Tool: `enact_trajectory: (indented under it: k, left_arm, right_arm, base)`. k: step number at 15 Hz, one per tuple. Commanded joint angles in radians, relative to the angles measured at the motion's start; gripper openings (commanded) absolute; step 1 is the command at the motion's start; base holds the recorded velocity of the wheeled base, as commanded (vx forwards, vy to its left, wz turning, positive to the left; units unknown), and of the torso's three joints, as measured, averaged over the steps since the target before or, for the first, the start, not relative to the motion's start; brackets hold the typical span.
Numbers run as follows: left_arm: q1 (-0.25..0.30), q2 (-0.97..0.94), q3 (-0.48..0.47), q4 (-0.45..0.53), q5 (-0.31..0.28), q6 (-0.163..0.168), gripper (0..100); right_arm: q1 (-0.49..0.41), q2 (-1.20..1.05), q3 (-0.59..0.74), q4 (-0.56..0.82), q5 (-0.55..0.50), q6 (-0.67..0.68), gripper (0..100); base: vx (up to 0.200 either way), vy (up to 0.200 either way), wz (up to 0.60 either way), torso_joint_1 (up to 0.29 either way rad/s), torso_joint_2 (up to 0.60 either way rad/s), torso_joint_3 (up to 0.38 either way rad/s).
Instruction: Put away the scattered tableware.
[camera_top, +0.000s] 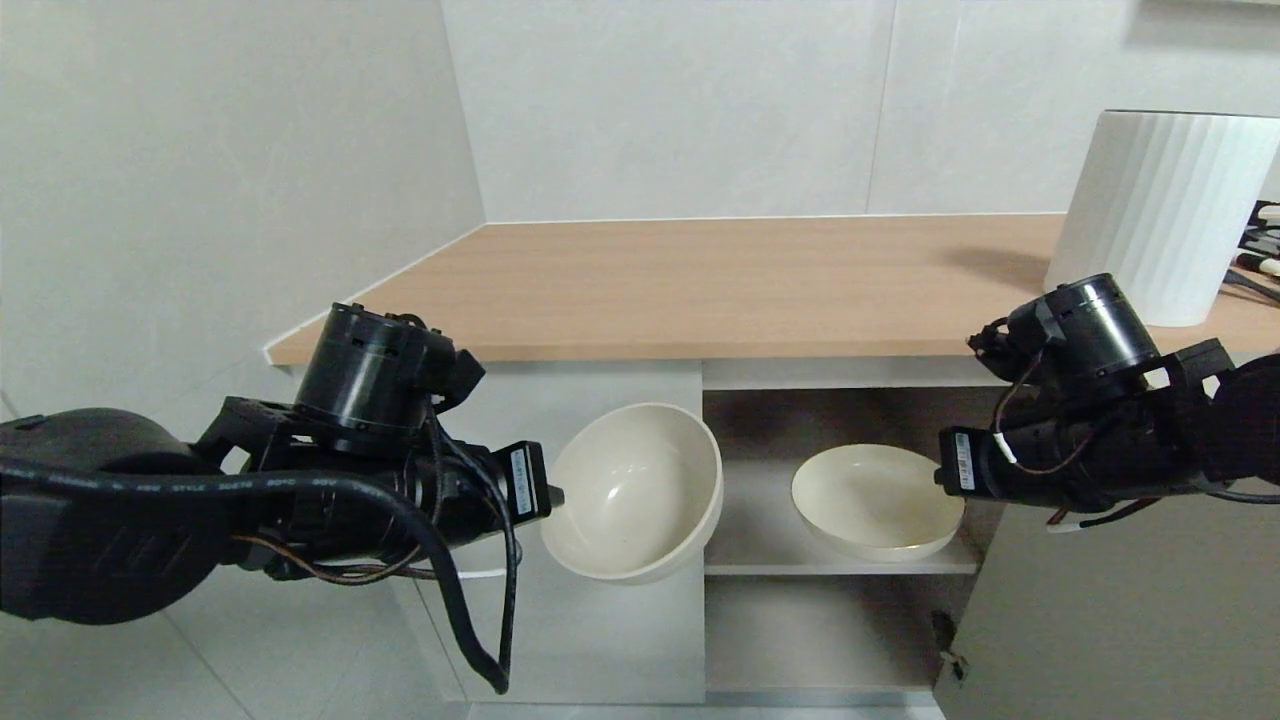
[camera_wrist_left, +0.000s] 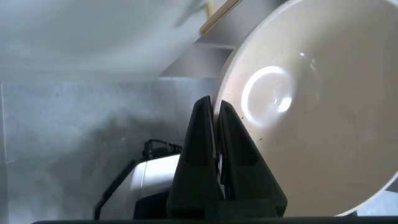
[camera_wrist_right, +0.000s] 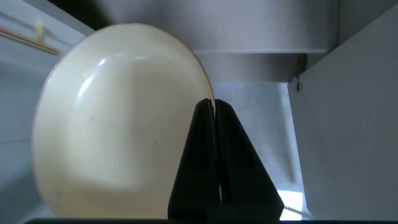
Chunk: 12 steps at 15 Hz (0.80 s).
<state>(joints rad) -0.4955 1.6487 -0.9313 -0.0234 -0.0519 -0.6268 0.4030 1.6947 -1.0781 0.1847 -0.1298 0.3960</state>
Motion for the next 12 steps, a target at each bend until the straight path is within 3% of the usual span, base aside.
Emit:
enact_trajectory:
  k: [1, 4, 12]
  left_arm:
    - [0.000, 0.002, 0.000, -0.001, 0.000, -0.001, 0]
    - [0.000, 0.002, 0.000, -0.001, 0.000, -0.001, 0]
    - [0.000, 0.016, 0.000, 0.000, 0.000, -0.002, 0]
  right_arm:
    - [0.000, 0.003, 0.000, -0.001, 0.001, 0.000, 0]
    - [0.000, 0.003, 0.000, -0.001, -0.001, 0.000, 0]
    - [0.008, 0.138, -0.005, -0.063, -0.002, 0.003, 0]
  base:
    - [0.000, 0.000, 0.00, -0.105, 0.45, 0.325]
    - [0.000, 0.000, 0.00, -0.059, 0.33, 0.242]
    - [0.000, 0.000, 0.00, -0.008, 0.02, 0.012]
